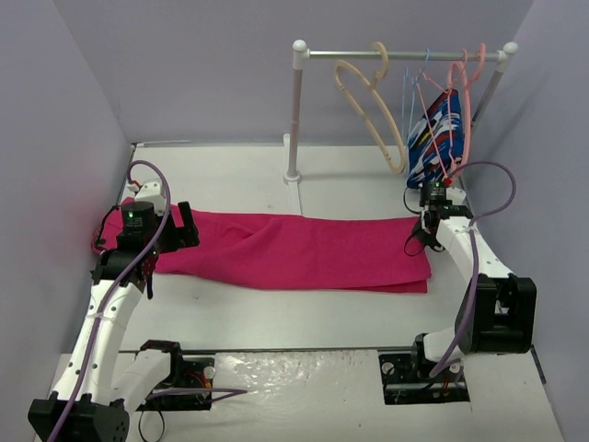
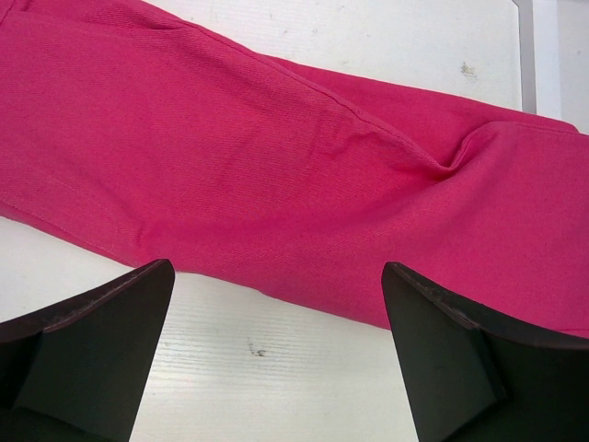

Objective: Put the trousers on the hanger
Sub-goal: Fold the trousers at the center of the board.

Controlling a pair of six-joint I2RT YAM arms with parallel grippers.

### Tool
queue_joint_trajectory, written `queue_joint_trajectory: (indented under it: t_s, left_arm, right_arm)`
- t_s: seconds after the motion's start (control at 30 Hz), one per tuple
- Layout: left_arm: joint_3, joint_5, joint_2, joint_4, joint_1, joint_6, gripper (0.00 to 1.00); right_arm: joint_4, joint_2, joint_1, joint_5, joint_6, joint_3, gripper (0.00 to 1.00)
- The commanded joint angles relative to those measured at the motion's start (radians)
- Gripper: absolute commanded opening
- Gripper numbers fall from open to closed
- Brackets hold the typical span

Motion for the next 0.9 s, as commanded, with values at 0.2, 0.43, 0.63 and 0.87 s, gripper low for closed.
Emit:
queue_joint_trajectory:
  t_s: [0.2, 0.43, 0.63, 0.87]
  left_arm:
    - [0.032, -0.002, -0.005, 0.019, -0.004, 0.016, 0.95]
    - [0.032, -0.003, 0.0, 0.017, -0.004, 0.018, 0.95]
    - [0.032, -0.015, 0.009, 0.014, -0.005, 0.018, 0.95]
    - [0.03, -0.047, 0.02, 0.007, -0.004, 0.015, 0.95]
  right_arm:
    - [0.045, -0.017, -0.013, 0.079, 0.035, -0.082, 0.32]
    - [0.044, -0.124, 0.057, 0.083, 0.037, -0.086, 0.61]
    - [0.108, -0.079, 0.302, -0.006, 0.13, -0.054, 0.6]
    - [0.311, 0.093, 0.502, -0.047, 0.271, -0.108, 0.61]
